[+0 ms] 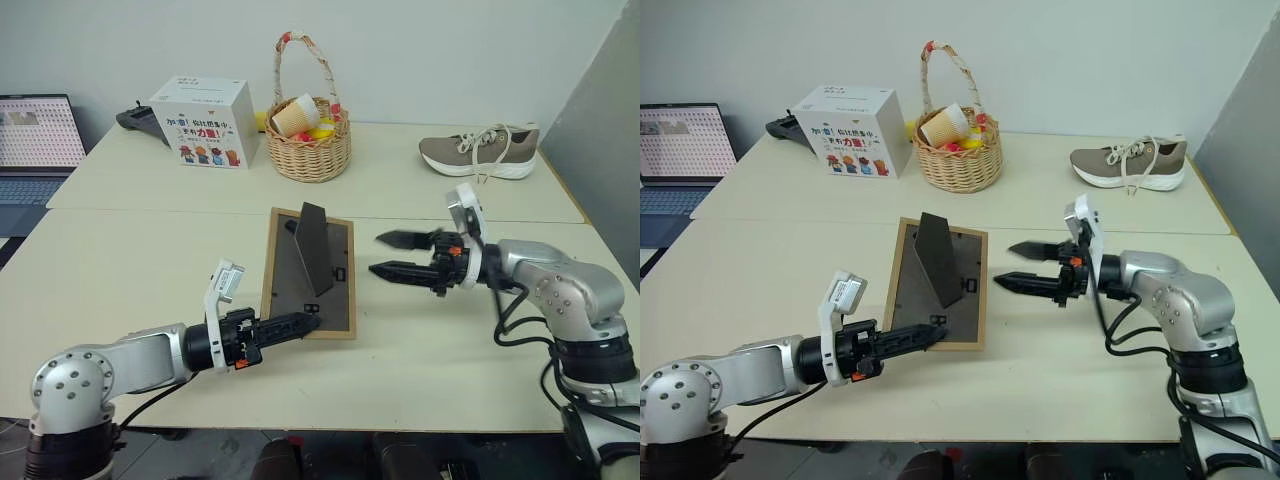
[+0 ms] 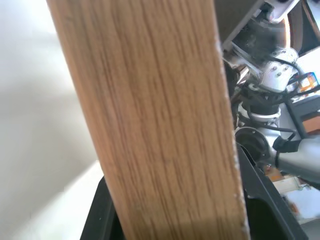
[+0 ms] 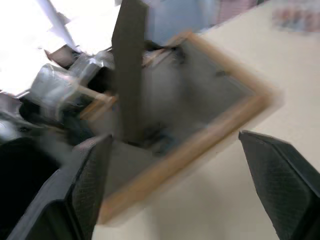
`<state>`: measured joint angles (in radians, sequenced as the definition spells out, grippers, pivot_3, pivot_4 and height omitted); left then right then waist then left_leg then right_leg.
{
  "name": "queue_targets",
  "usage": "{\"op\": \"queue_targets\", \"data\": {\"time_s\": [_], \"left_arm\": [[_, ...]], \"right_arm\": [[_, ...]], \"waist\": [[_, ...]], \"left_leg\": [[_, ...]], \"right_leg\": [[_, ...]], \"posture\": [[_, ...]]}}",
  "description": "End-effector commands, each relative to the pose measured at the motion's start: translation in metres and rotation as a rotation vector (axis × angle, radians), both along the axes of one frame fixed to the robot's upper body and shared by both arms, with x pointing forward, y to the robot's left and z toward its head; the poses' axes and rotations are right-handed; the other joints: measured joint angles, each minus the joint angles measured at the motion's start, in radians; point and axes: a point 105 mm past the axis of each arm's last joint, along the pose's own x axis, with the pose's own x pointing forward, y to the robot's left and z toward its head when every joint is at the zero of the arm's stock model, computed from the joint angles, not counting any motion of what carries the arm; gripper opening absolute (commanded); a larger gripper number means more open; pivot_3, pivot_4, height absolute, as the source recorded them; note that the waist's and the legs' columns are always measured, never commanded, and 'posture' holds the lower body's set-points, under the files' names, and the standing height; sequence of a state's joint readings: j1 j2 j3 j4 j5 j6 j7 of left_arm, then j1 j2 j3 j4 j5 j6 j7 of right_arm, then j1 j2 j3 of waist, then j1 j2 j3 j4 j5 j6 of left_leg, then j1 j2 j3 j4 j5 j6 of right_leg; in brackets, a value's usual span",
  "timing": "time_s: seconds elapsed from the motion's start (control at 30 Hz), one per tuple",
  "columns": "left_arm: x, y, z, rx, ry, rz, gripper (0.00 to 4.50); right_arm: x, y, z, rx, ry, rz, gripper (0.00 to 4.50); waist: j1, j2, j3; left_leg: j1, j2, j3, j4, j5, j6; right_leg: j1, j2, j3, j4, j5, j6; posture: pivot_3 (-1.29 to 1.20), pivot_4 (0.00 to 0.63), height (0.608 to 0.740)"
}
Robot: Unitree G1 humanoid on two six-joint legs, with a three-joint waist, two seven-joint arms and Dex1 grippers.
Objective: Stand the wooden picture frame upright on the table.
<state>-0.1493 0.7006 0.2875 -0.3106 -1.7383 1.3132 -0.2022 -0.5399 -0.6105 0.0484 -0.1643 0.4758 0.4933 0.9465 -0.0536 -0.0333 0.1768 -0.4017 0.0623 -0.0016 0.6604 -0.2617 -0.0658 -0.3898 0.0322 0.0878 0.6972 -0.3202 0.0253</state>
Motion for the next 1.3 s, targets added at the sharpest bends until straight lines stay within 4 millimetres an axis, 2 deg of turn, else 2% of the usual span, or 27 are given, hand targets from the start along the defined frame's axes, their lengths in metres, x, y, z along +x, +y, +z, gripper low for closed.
{"op": "queue_targets", "data": {"time_s": [0.03, 0.13, 0.2, 0.3, 0.37, 0.5, 0.63, 0.73, 0.97, 1.07, 1.13, 1.3], "left_arm": [[0.002, -0.002, 0.019, -0.155, 0.049, -0.016, 1.37], [0.0, -0.009, 0.02, -0.159, 0.052, -0.059, 1.37], [0.0, -0.011, 0.02, -0.162, 0.053, -0.069, 1.37], [-0.001, -0.015, 0.022, -0.191, 0.053, -0.089, 1.37], [-0.008, -0.02, 0.018, -0.174, 0.069, -0.128, 1.37], [-0.016, -0.024, 0.011, -0.15, 0.09, -0.152, 1.37], [-0.016, -0.026, 0.011, -0.165, 0.089, -0.146, 1.37], [-0.016, -0.026, 0.012, -0.175, 0.081, -0.137, 1.37], [-0.016, -0.027, 0.011, -0.188, 0.078, -0.117, 1.37], [-0.017, -0.028, 0.014, -0.193, 0.061, -0.116, 1.37], [-0.012, -0.025, 0.015, -0.198, 0.054, -0.083, 2.07], [-0.003, -0.017, 0.02, -0.214, 0.033, -0.023, 3.06]], "right_arm": [[0.006, -0.006, 0.0, -0.351, -0.74, -0.043, 4.25], [-0.003, 0.009, -0.01, -0.441, -1.101, 0.062, 4.25], [-0.006, 0.015, -0.014, -0.433, -1.208, 0.099, 4.25], [-0.003, 0.025, -0.021, -0.426, -1.306, 0.123, 4.25], [-0.003, 0.036, -0.022, -0.394, -1.364, 0.139, 4.25], [-0.003, 0.06, -0.015, -0.305, -1.437, 0.154, 4.25], [-0.004, 0.066, -0.017, -0.268, -1.445, 0.178, 4.25], [-0.003, 0.064, -0.014, -0.249, -1.442, 0.173, 3.81], [-0.005, 0.057, -0.01, -0.231, -1.453, 0.169, 2.08], [-0.005, 0.055, -0.01, -0.23, -1.453, 0.168, 1.5], [-0.003, 0.053, -0.006, -0.215, -1.438, 0.147, 1.47], [0.0, 0.051, -0.003, -0.185, -1.383, 0.128, 1.31]], "waist": [[-0.001, 0.002, 0.002], [-0.001, 0.001, 0.003], [-0.001, 0.001, 0.003], [0.0, 0.001, 0.003], [0.0, 0.001, 0.003], [0.0, 0.001, 0.003], [0.005, 0.001, 0.003], [0.01, 0.001, 0.003], [0.016, 0.001, 0.003], [0.018, 0.001, 0.003], [0.019, 0.001, 0.003], [0.019, 0.001, 0.003]], "left_leg": [[0.0, 0.0, 0.001, 0.0, 0.0, 0.0], [0.0, -0.001, 0.004, 0.0, 0.0, 0.0], [0.0, -0.001, 0.004, 0.0, 0.0, -0.001], [0.001, 0.0, 0.004, 0.0, 0.002, -0.004], [0.002, 0.0, 0.004, 0.001, 0.003, -0.005], [0.002, 0.0, 0.004, 0.001, 0.003, -0.005], [0.002, 0.0, 0.003, 0.001, 0.003, -0.005], [0.002, -0.001, 0.004, 0.002, 0.003, -0.005], [0.002, -0.001, 0.003, 0.002, 0.003, -0.005], [0.002, 0.0, 0.003, 0.002, 0.001, -0.002], [0.002, 0.0, 0.003, 0.002, 0.001, -0.001], [0.003, -0.001, 0.003, 0.002, 0.001, -0.001]], "right_leg": [[0.0, 0.0, 0.001, 0.0, 0.0, 0.0], [0.0, 0.0, 0.003, 0.0, 0.001, 0.0], [0.0, 0.0, 0.004, 0.0, 0.003, -0.004], [0.0, 0.0, 0.004, 0.001, 0.003, -0.004], [0.0, 0.0, 0.004, 0.001, 0.003, -0.004], [0.0, 0.0, 0.005, 0.002, 0.003, -0.004], [0.0, -0.001, 0.004, 0.003, 0.003, -0.005], [0.001, -0.001, 0.004, 0.003, 0.003, -0.005], [0.001, -0.003, 0.004, 0.003, 0.003, -0.005], [0.001, -0.003, 0.004, 0.003, 0.003, -0.005], [0.001, -0.002, 0.004, 0.003, 0.003, -0.005], [0.001, -0.003, 0.004, 0.004, 0.003, -0.005]], "posture": [[0.0, 0.15, 0.74], [0.0, 0.15, 0.74], [0.0, 0.15, 0.74], [0.0, 0.15, 0.74], [0.0, 0.15, 0.74], [0.0, 0.15, 0.74], [0.0, 0.15, 0.74], [0.0, 0.15, 0.74], [0.0, 0.15, 0.74], [0.0, 0.15, 0.74], [0.0, 0.15, 0.74], [0.0, 0.15, 0.74]]}}
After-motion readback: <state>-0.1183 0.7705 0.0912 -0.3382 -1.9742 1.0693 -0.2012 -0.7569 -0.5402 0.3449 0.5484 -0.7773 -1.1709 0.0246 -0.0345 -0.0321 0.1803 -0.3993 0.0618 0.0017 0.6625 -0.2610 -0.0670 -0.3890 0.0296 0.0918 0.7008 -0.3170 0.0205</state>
